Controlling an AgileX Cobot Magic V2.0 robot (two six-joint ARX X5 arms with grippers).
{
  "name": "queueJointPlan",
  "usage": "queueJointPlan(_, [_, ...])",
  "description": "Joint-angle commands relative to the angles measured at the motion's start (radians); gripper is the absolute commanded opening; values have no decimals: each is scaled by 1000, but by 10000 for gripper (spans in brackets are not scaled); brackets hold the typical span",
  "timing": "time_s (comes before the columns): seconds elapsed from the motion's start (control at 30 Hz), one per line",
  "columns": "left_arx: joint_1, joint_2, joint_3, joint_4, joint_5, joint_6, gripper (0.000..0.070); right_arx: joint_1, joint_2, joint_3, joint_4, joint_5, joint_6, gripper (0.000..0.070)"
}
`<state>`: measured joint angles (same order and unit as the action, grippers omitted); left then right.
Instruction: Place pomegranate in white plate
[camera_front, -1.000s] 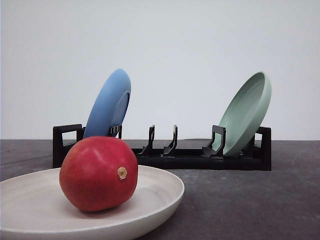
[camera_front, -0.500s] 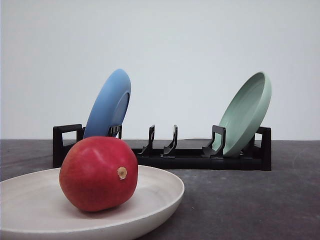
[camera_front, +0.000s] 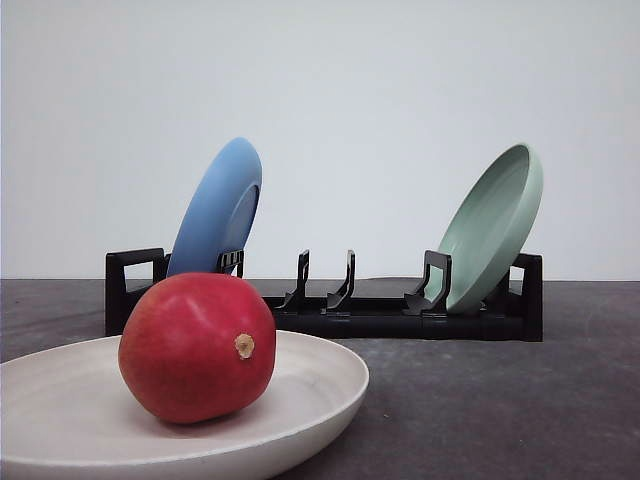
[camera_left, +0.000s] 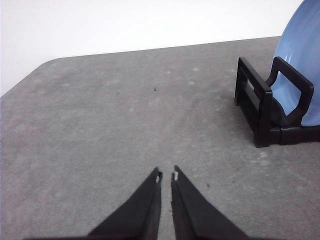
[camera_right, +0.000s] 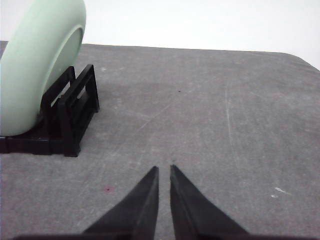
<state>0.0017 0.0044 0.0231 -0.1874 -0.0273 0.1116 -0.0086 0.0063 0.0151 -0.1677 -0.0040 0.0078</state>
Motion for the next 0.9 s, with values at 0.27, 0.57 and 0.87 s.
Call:
queueJointPlan(0.27, [1,-2,-11,0,-2,0,23,-3,-3,-4,10,2,0,37])
queueJointPlan(0.57, [1,-1,-11,0,-2,0,23,-2,-3,-4,10,2,0,37])
queueJointPlan(0.87, [1,-1,-11,0,-2,0,23,-2,-3,-4,10,2,0,37])
